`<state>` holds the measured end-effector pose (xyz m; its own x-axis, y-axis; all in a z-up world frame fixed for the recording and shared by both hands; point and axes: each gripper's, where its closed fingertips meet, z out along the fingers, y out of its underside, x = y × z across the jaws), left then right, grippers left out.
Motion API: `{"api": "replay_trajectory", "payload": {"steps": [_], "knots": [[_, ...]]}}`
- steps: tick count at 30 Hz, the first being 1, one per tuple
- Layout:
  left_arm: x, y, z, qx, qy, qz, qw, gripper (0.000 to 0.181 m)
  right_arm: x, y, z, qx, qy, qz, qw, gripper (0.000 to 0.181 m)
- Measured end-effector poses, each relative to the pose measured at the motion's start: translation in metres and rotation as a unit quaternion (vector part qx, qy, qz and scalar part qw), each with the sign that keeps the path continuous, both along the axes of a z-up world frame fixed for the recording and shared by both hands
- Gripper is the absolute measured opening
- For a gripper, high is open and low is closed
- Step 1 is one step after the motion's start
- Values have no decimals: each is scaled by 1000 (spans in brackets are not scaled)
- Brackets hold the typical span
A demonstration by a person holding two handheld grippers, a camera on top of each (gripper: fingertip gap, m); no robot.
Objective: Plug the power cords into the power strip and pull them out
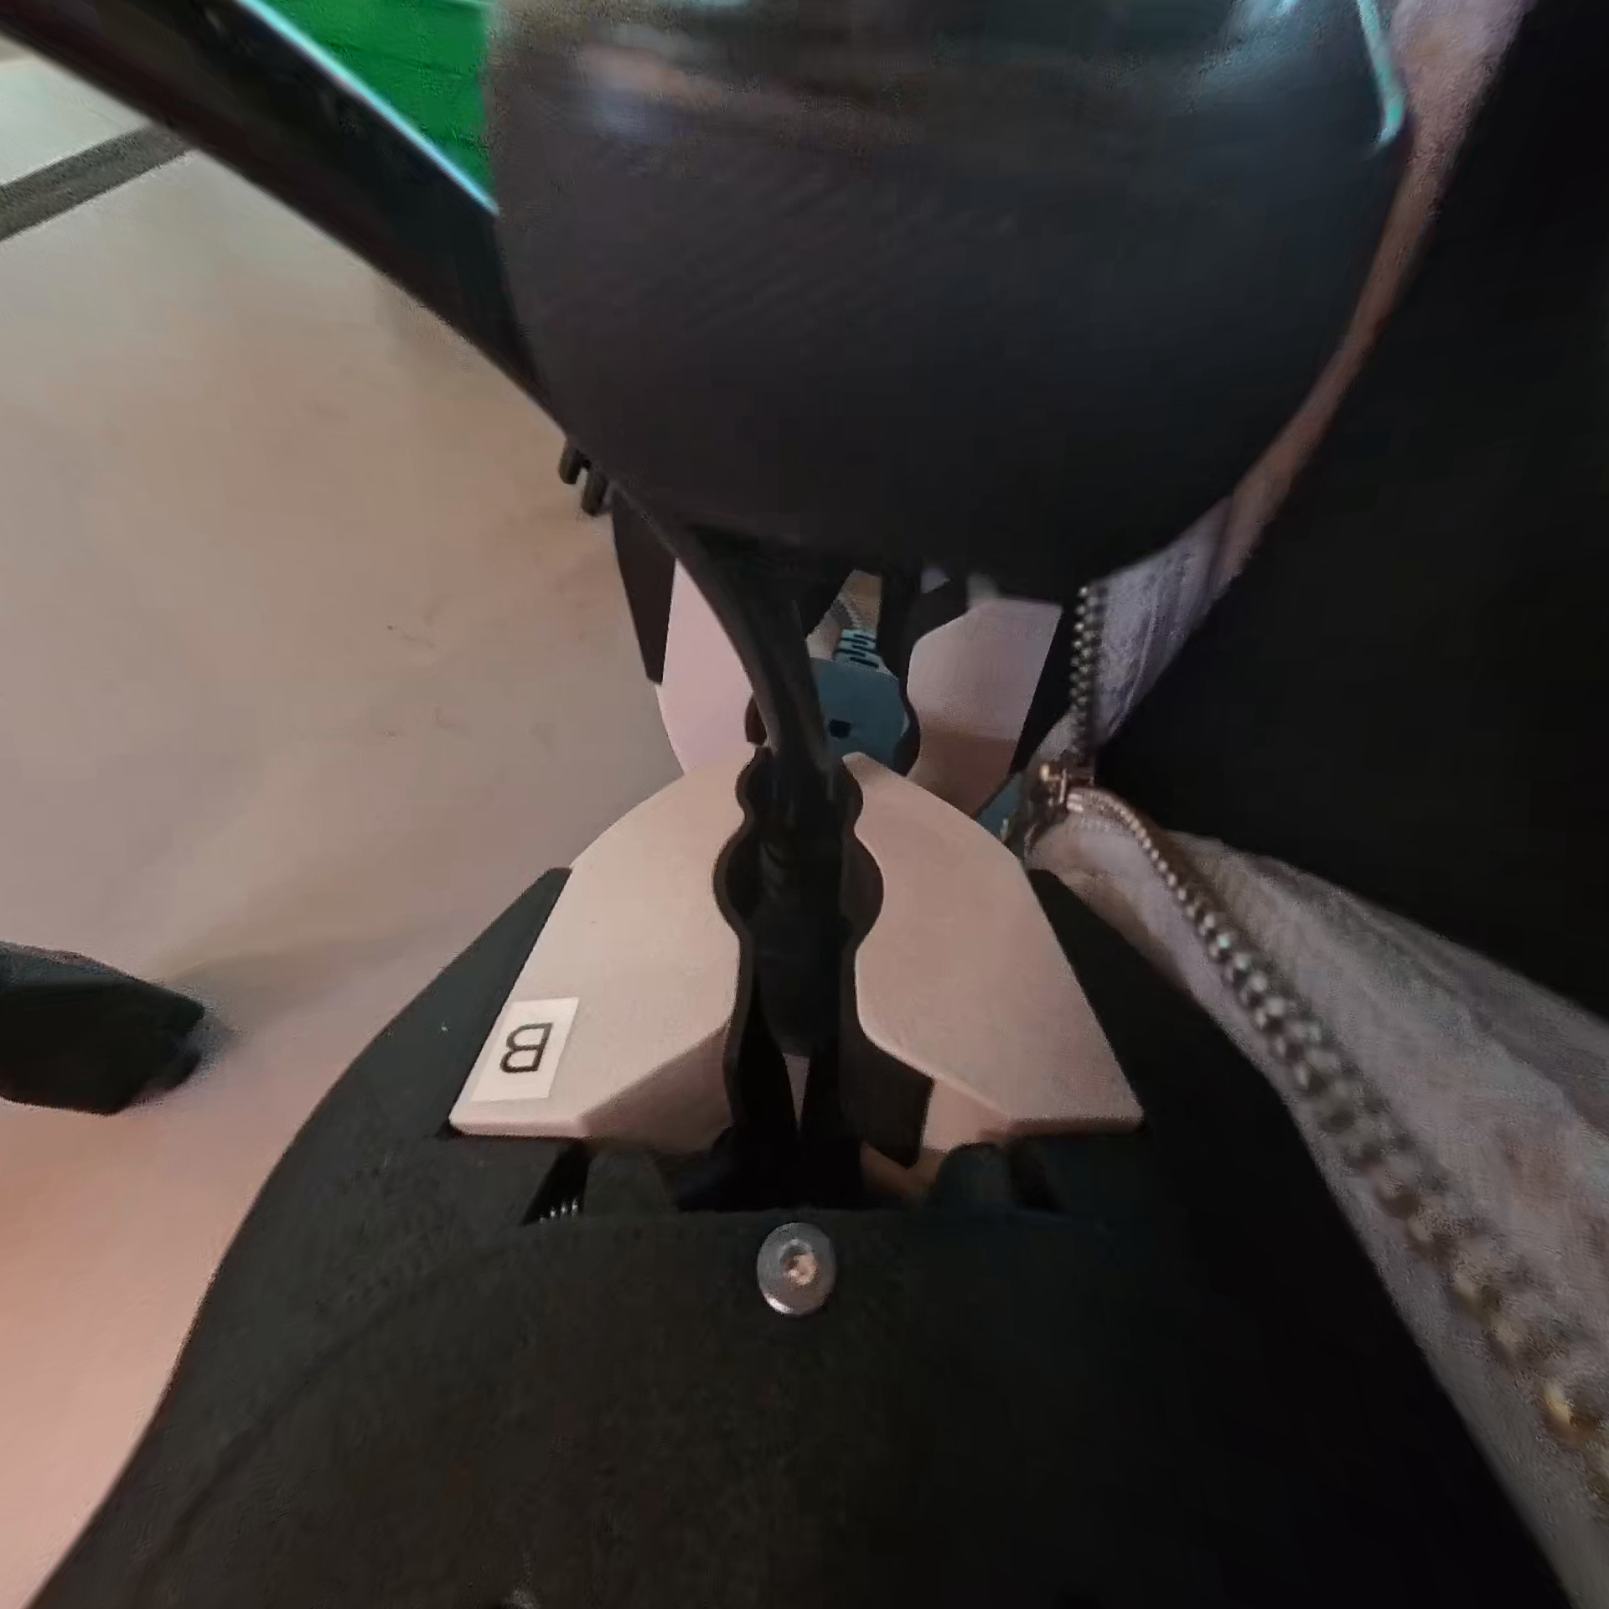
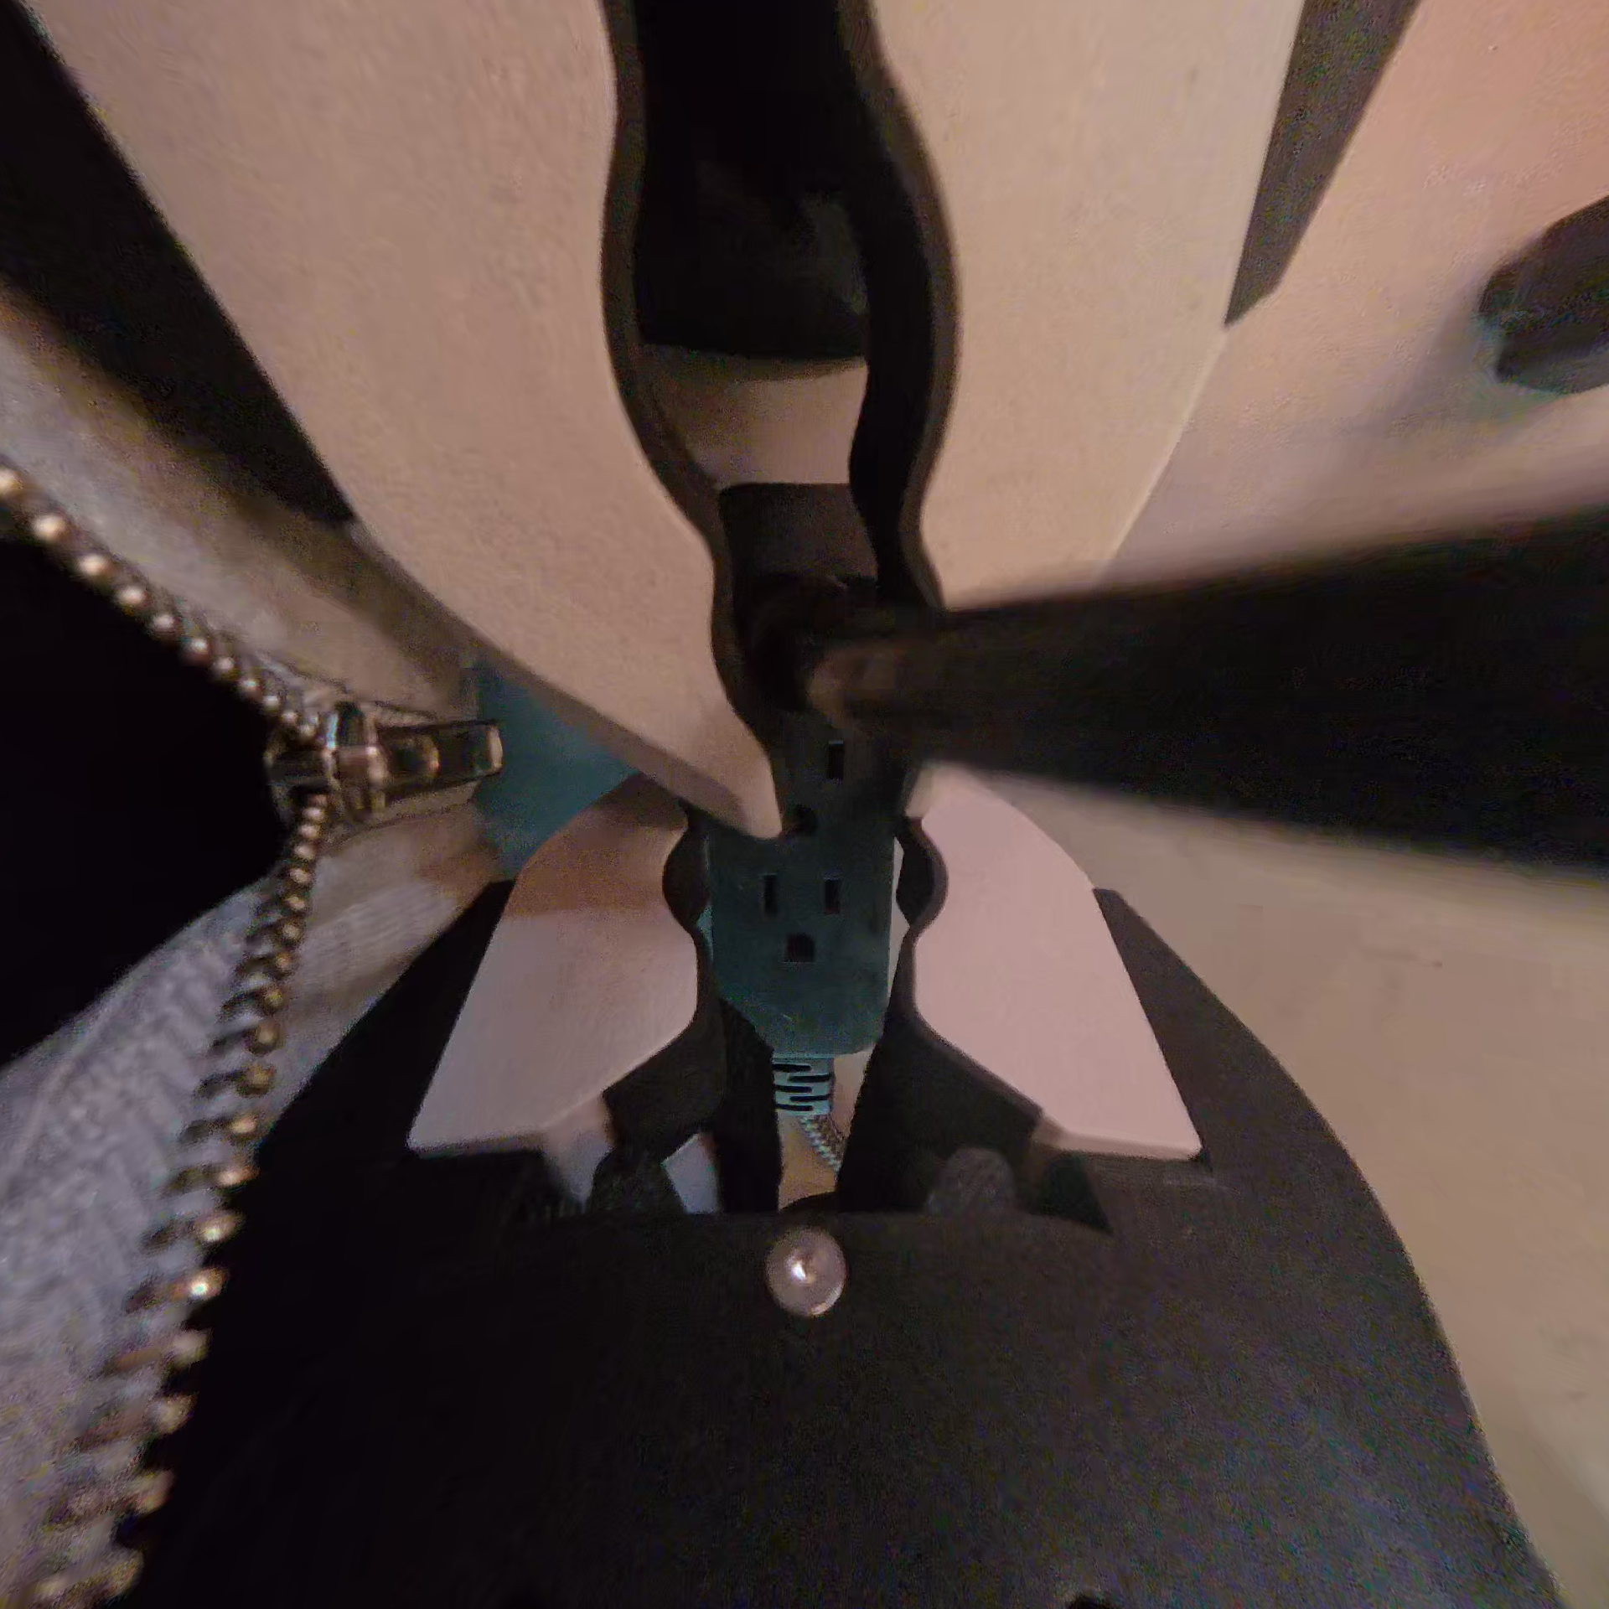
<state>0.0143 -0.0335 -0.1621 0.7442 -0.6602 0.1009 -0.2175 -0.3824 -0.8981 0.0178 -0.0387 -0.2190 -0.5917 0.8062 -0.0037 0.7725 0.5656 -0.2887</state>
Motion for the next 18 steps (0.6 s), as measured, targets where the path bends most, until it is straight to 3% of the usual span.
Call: {"api": "replay_trajectory", "payload": {"steps": [4,7,11,14,16,17,18], "knots": [[-14,-5,0,-20,-32,18,999,12,-8,-4,0,-15,21,-8,1000,43],[-3,1,1,8,24,0,1000,11,-5,-2,0,-3,3,-1,1000,42],[-6,-4,0,-1,27,-14,1000,12,-2,-3,0,-14,7,-6,1000,42],[-11,-4,2,-10,-24,6,1000,12,-7,-4,0,-17,17,-10,1000,43],[-4,0,3,8,12,0,1000,11,-6,-4,0,-11,8,-4,1000,43],[4,2,15,41,-4,-4,999,0,-4,-5,0,-7,5,9,1000,43],[8,3,37,59,-79,-7,995,0,-4,-7,0,-5,7,18,1000,42]]}}
